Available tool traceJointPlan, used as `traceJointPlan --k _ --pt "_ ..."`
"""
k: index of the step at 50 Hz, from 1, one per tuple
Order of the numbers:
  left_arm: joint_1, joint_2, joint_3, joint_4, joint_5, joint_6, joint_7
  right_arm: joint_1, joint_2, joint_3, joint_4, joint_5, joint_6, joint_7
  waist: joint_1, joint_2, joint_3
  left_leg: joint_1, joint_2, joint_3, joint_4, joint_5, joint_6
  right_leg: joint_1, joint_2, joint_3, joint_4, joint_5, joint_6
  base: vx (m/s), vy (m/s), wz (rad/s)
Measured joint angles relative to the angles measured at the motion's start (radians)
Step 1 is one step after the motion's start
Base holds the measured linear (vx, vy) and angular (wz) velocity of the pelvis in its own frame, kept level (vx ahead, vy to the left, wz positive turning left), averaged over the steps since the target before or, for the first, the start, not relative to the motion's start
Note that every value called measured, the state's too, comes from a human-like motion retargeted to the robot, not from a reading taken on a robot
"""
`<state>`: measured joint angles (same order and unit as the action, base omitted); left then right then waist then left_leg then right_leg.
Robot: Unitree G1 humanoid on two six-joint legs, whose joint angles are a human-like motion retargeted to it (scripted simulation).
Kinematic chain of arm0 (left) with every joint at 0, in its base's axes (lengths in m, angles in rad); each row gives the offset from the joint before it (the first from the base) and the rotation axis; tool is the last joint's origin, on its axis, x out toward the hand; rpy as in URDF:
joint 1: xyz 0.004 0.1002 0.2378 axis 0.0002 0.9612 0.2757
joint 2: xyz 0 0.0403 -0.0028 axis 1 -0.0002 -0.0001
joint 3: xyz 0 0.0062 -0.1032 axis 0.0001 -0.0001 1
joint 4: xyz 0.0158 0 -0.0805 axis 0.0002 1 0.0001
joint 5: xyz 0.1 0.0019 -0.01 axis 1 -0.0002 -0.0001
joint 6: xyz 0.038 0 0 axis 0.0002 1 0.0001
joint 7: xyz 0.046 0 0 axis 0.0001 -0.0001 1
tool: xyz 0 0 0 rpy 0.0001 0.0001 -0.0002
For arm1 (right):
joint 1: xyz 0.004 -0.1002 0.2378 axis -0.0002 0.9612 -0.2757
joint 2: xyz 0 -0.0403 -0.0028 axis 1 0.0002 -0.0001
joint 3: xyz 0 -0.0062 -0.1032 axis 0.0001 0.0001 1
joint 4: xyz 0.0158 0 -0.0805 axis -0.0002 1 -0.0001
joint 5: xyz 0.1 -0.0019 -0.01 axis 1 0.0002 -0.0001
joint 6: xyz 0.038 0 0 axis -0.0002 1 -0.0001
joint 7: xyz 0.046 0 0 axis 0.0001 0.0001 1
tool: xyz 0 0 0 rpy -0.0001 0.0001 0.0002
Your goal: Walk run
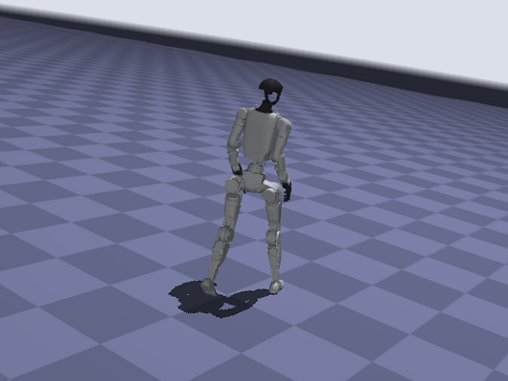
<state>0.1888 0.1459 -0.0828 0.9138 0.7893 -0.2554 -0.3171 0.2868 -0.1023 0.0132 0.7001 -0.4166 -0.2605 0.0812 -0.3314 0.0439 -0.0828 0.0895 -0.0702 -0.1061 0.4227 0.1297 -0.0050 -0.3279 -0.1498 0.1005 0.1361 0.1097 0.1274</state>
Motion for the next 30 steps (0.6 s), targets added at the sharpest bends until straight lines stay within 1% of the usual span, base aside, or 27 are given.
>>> traceJointPlan --k 2,3,4,5,7,8,10,13,15,18,21,23,25,27,28,30 --pt "-0.011 0.000 -0.019 0.002 0.016 0.017 -0.016 -0.008 -0.020 -0.002 0.009 0.026 0.012 0.019 0.003 0.005 0.009 -0.113 0.007 -0.002 0.249 0.173 -0.077 0.047 0.000 -0.064 0.008 -0.035 -0.046 0.88 -0.50 0.87" --pt "-0.021 0.002 -0.025 -0.001 0.028 0.020 -0.019 -0.016 -0.031 -0.004 0.015 0.021 0.027 0.034 0.009 -0.008 0.007 -0.173 0.002 0.016 0.358 0.246 -0.103 0.066 -0.014 -0.103 0.005 -0.044 -0.063 0.77 -0.44 0.78" --pt "-0.028 0.004 -0.031 -0.010 0.041 0.018 -0.014 -0.023 -0.040 -0.005 0.023 0.010 0.042 0.050 0.010 -0.017 0.004 -0.226 0.017 0.048 0.432 0.290 -0.096 0.085 -0.020 -0.133 -0.001 -0.055 -0.080 0.67 -0.39 0.84" --pt "-0.034 0.008 -0.038 -0.020 0.055 0.014 -0.006 -0.029 -0.047 -0.007 0.032 -0.005 0.057 0.068 0.009 -0.025 0.001 -0.276 0.042 0.087 0.488 0.320 -0.074 0.104 -0.022 -0.157 -0.007 -0.067 -0.097 0.68 -0.39 0.90" --pt "-0.036 0.008 -0.039 -0.041 0.073 0.010 0.037 -0.042 -0.057 -0.010 0.055 -0.042 0.091 0.107 0.018 -0.026 0.003 -0.355 0.070 0.154 0.527 0.183 -0.013 0.140 -0.006 -0.196 -0.025 -0.084 -0.119 0.62 -0.35 0.60" --pt "-0.032 0.004 -0.036 -0.051 0.071 0.011 0.065 -0.044 -0.063 -0.008 0.062 -0.059 0.104 0.126 0.037 -0.033 0.008 -0.385 0.059 0.181 0.521 0.144 0.004 0.159 -0.002 -0.198 -0.038 -0.085 -0.125 0.46 -0.25 -0.03" --pt "-0.027 -0.009 -0.028 -0.066 0.031 0.006 0.119 -0.045 -0.074 -0.003 0.066 -0.084 0.115 0.161 0.097 -0.056 0.021 -0.456 0.032 0.240 0.491 0.066 0.000 0.193 0.006 -0.176 -0.067 -0.085 -0.136 0.47 -0.22 -0.59" --pt "-0.018 -0.018 -0.021 -0.086 -0.052 -0.017 0.188 -0.028 -0.083 0.015 0.061 -0.091 0.094 0.173 0.172 -0.065 0.028 -0.547 0.038 0.329 0.356 -0.055 0.015 0.240 0.036 -0.162 -0.095 -0.112 -0.149 0.69 -0.30 -0.44" --pt "-0.014 -0.019 -0.016 -0.094 -0.072 -0.029 0.215 -0.019 -0.083 0.022 0.065 -0.098 0.078 0.170 0.199 -0.049 0.031 -0.584 0.055 0.371 0.198 -0.095 0.031 0.274 0.074 -0.176 -0.107 -0.138 -0.156 0.68 -0.27 0.10" --pt "-0.017 -0.032 -0.007 -0.081 -0.037 -0.014 0.197 -0.028 -0.075 0.008 0.087 -0.107 0.089 0.229 0.200 -0.003 0.041 -0.587 0.091 0.520 -0.086 -0.119 0.075 0.328 0.136 -0.225 -0.117 -0.182 -0.162 0.72 -0.21 0.57" --pt "-0.020 -0.046 -0.004 -0.066 0.000 0.023 0.157 -0.043 -0.072 -0.003 0.099 -0.101 0.130 0.310 0.156 0.024 0.046 -0.563 0.019 0.609 -0.320 -0.160 0.099 0.386 0.179 -0.304 -0.122 -0.217 -0.162 0.57 -0.15 1.06" --pt "-0.019 -0.052 0.005 -0.065 0.003 0.047 0.155 -0.046 -0.075 0.002 0.099 -0.106 0.143 0.323 0.142 0.019 0.038 -0.542 -0.014 0.652 -0.399 -0.169 0.138 0.420 0.191 -0.336 -0.115 -0.227 -0.153 0.97 -0.19 0.62" --pt "-0.020 -0.062 0.027 -0.061 -0.031 0.050 0.158 -0.044 -0.073 0.011 0.096 -0.125 0.145 0.310 0.167 -0.007 0.025 -0.523 -0.017 0.647 -0.391 -0.123 0.217 0.440 0.183 -0.320 -0.085 -0.206 -0.125 0.92 -0.22 -0.41" --pt "-0.011 -0.071 0.048 -0.056 -0.076 0.042 0.144 -0.038 -0.069 0.020 0.095 -0.148 0.150 0.293 0.213 -0.053 0.000 -0.497 0.006 0.700 -0.357 -0.082 0.267 0.461 0.156 -0.302 -0.040 -0.134 -0.070 1.13 -0.36 -1.03" --pt "-0.007 -0.069 0.056 -0.052 -0.093 0.045 0.132 -0.038 -0.063 0.020 0.099 -0.160 0.158 0.285 0.234 -0.073 -0.014 -0.485 0.009 0.671 -0.353 -0.112 0.267 0.469 0.148 -0.309 -0.011 -0.071 -0.040 1.06 -0.37 -0.85" --pt "-0.006 -0.067 0.065 -0.044 -0.110 0.058 0.100 -0.040 -0.047 0.010 0.111 -0.173 0.171 0.265 0.243 -0.085 -0.032 -0.470 0.006 0.598 -0.322 -0.171 0.267 0.467 0.142 -0.312 0.068 0.101 0.040 0.87 -0.08 -0.05"
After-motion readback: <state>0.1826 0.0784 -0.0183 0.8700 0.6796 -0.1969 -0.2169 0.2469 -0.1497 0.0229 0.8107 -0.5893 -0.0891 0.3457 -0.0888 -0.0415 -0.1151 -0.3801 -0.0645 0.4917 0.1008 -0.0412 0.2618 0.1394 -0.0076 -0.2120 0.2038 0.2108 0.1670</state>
